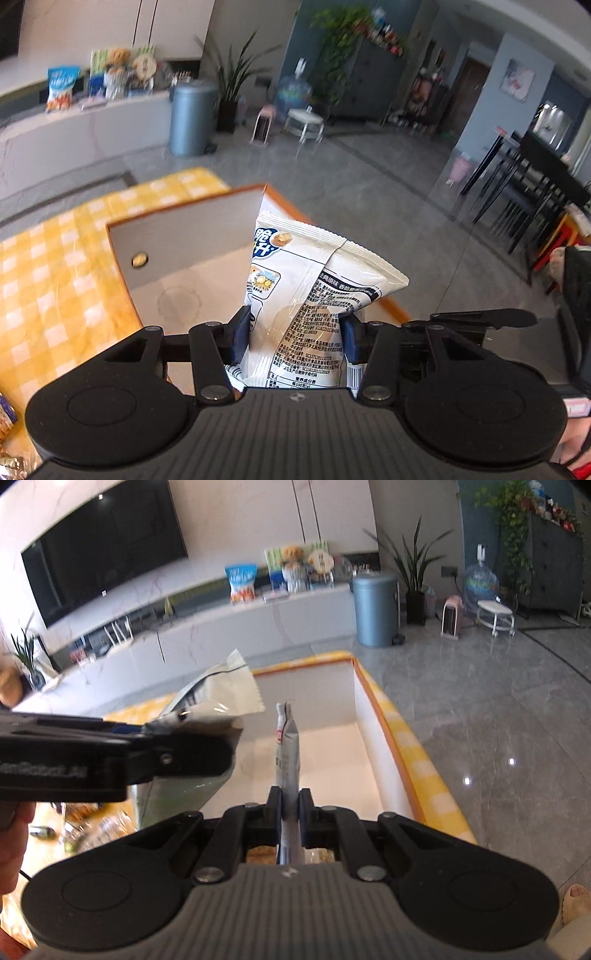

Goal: Organize snacks
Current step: 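Lift both held packs and carry them over the orange box, then open both tools to release the packs into the box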

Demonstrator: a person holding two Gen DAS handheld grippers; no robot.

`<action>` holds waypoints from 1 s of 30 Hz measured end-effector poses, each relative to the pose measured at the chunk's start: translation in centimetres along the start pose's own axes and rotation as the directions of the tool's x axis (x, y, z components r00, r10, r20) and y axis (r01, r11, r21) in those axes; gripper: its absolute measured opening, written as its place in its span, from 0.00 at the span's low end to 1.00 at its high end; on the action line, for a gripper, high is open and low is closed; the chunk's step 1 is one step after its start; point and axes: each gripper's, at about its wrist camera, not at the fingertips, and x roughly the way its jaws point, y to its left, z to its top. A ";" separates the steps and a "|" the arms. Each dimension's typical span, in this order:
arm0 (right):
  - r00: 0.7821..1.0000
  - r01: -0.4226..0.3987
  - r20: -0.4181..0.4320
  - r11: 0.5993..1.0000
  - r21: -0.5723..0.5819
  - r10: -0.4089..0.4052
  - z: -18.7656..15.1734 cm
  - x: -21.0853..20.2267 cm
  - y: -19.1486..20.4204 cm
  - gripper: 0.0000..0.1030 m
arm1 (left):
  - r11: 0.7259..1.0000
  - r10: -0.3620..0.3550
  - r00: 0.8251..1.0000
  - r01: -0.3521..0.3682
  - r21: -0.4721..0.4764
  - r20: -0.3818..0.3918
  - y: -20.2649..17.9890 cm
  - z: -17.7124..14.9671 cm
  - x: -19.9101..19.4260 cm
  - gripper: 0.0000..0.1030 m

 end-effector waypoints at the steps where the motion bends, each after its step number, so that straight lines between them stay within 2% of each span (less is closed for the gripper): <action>1: 1.000 -0.002 -0.017 1.000 -0.006 0.002 -0.1 0.6 -0.2 0.06 | 1.000 0.001 1.000 -0.001 -0.001 -0.015 0.0 -0.1 0.4 0.54; 7: 0.997 -0.010 -0.076 1.000 -0.028 0.008 -0.6 3.2 -0.2 0.06 | 1.000 0.013 0.997 -0.013 -0.007 -0.079 0.2 -0.4 2.6 0.54; 13: 0.993 0.015 -0.113 0.999 -0.045 -0.020 -0.6 5.0 0.1 0.08 | 0.999 0.044 0.990 -0.046 -0.011 -0.131 0.9 -1.3 3.8 0.56; 19: 0.992 0.049 -0.112 0.995 -0.087 -0.059 -0.5 5.4 0.7 0.11 | 0.998 0.056 0.987 -0.059 -0.012 -0.149 1.1 -1.5 3.4 0.60; 21: 0.992 0.053 -0.112 0.995 -0.090 -0.063 -0.4 5.3 0.7 0.14 | 0.998 0.052 0.987 -0.057 -0.024 -0.153 1.1 -1.5 3.3 0.63; 22: 0.992 0.057 -0.108 0.994 -0.092 -0.067 -0.3 5.2 0.7 0.19 | 0.998 0.051 0.987 -0.056 -0.028 -0.151 0.9 -1.2 3.3 0.65; 24: 0.992 0.068 -0.097 0.992 -0.104 -0.078 -0.2 4.8 0.9 0.23 | 0.998 0.053 0.989 -0.057 -0.029 -0.137 0.9 -1.0 3.0 0.72; 26: 0.992 0.080 -0.088 0.991 -0.110 -0.090 -0.1 4.6 1.0 0.33 | 0.997 0.062 0.992 -0.066 -0.029 -0.112 1.0 -0.7 2.4 0.78; 30: 0.993 0.094 -0.066 0.989 -0.115 -0.102 0.0 3.7 1.4 0.36 | 0.998 0.060 0.995 -0.062 -0.029 -0.077 1.0 -0.3 1.0 0.79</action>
